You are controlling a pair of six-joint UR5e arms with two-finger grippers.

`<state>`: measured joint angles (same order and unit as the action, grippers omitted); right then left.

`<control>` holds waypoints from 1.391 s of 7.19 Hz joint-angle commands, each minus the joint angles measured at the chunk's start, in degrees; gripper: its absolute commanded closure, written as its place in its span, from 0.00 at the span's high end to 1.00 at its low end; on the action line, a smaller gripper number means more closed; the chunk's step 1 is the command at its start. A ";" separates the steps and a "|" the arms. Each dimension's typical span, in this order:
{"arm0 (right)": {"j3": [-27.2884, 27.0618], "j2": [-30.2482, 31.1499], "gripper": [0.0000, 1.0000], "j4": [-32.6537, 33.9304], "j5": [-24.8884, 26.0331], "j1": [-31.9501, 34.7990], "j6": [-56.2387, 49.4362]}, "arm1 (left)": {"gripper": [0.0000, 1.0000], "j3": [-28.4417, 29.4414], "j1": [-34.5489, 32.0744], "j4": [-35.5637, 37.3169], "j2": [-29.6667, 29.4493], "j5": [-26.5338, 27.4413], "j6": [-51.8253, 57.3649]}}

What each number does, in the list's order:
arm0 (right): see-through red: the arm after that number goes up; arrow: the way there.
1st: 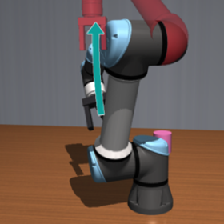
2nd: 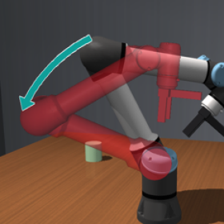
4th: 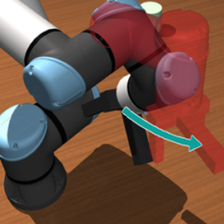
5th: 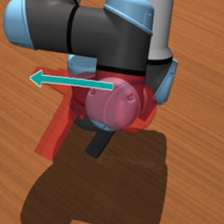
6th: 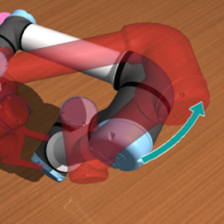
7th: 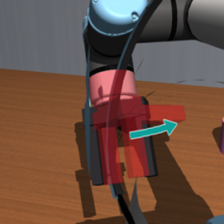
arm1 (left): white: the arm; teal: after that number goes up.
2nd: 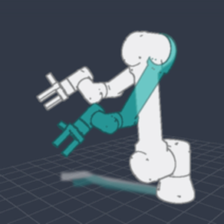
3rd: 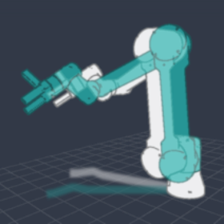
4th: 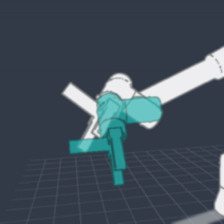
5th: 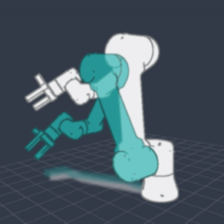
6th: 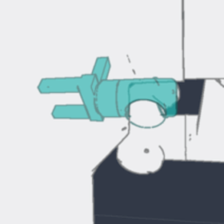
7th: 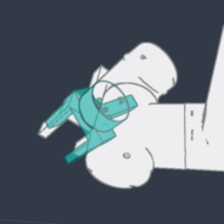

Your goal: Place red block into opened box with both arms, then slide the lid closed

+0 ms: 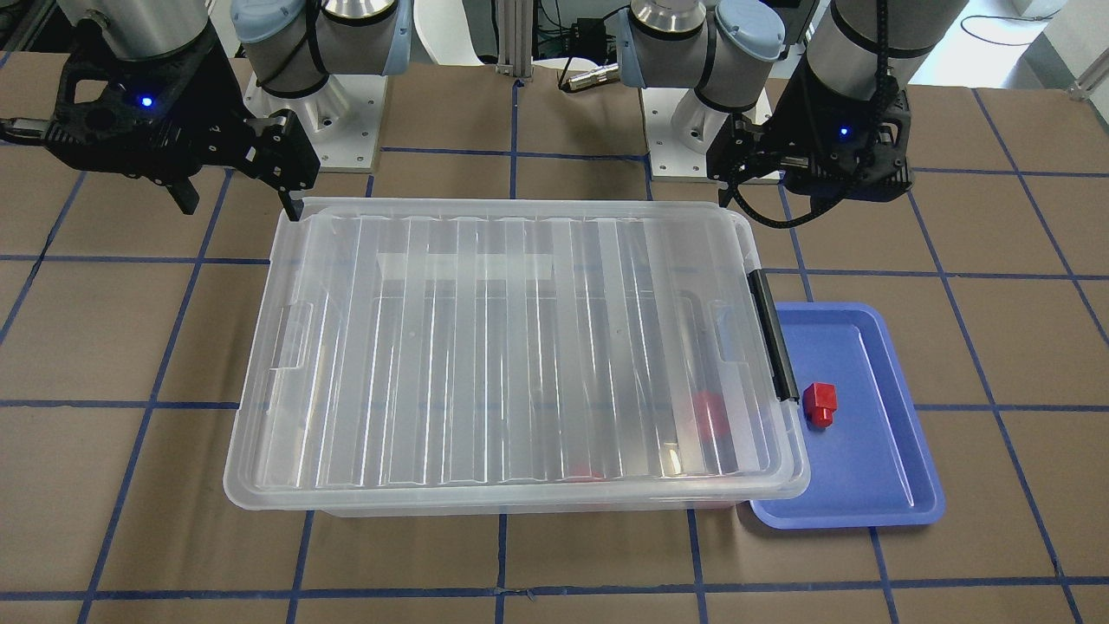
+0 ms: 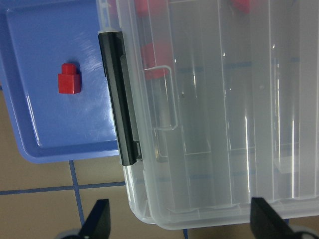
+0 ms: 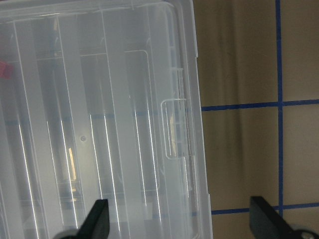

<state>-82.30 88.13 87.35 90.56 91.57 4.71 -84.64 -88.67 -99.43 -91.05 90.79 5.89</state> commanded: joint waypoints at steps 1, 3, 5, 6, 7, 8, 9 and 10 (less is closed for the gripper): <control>-0.15 -0.15 1.00 0.01 0.05 -0.08 -0.58 | 1.00 0.00 -0.01 0.02 0.00 0.00 0.00; -0.41 -0.15 1.00 -0.08 0.23 -0.69 -1.10 | 1.00 0.00 -0.01 0.11 0.00 0.00 0.00; -0.06 -0.24 1.00 0.10 0.23 -2.27 -2.07 | 1.00 0.00 -0.01 0.11 0.00 0.00 0.00; -0.58 -0.59 0.99 0.97 0.05 -3.06 -3.20 | 1.00 0.00 -0.01 0.11 0.00 0.00 0.00; -1.11 -3.90 0.99 3.59 0.23 -3.24 -4.00 | 1.00 0.00 0.08 0.11 0.00 0.00 0.09; -1.29 -5.58 0.98 4.83 0.31 -3.24 -4.01 | 1.00 0.00 0.17 0.11 0.00 0.00 0.09; -2.33 -7.86 0.98 7.02 0.32 -3.24 -4.18 | 1.00 0.00 0.60 0.11 0.09 0.00 0.09; -4.26 -9.19 0.98 10.52 0.32 -3.24 -4.70 | 1.00 0.00 0.96 0.11 0.09 0.00 0.09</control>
<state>-84.71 81.04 94.26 90.86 88.36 0.50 -84.64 -88.14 -99.32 -91.00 90.79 5.97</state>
